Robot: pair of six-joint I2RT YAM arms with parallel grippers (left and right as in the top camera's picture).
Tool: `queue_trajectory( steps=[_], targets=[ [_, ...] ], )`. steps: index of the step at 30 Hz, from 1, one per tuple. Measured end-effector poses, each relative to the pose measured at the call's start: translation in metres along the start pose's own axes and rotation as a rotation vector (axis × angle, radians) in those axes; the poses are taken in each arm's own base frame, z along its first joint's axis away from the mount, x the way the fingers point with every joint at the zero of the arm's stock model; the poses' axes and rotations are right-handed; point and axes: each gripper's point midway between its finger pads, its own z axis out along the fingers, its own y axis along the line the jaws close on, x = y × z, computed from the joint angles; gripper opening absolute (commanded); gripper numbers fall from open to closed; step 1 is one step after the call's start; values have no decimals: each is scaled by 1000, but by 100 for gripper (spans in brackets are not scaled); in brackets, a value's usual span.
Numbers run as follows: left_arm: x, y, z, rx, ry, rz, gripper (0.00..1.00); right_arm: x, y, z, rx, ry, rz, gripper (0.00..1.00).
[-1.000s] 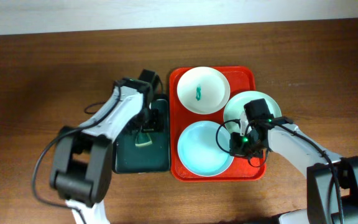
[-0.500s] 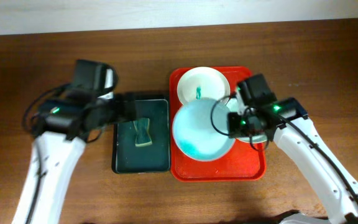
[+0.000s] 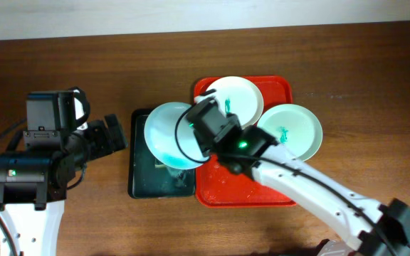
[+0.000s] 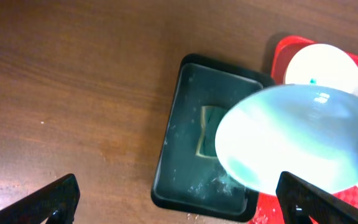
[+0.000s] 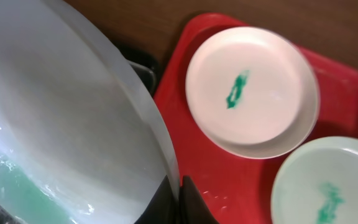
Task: Clean dirty plates on tray and stack at the side
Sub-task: 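Lift the light blue plate with the right gripper and tilt it over the dark tray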
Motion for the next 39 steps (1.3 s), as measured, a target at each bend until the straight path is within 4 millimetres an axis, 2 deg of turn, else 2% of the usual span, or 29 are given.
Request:
queue_trajectory(
  steps=[3, 10, 16, 32, 37, 39],
  targets=[
    [2, 1, 0, -3, 10, 0, 100, -4, 4, -8, 77, -55, -42, 4],
    [2, 1, 0, -3, 10, 0, 99, -9, 25, -40, 236, -194, -180, 4],
    [2, 1, 0, -3, 10, 0, 99, -13, 30, -58, 325, -265, -246, 4],
    [2, 1, 0, -3, 10, 0, 99, -15, 30, -65, 366, -287, -282, 4],
    [2, 1, 0, -3, 10, 0, 100, -20, 30, -66, 370, -306, -274, 4],
    [2, 1, 0, -3, 10, 0, 99, -24, 24, -69, 410, -323, -272, 4]
  ],
)
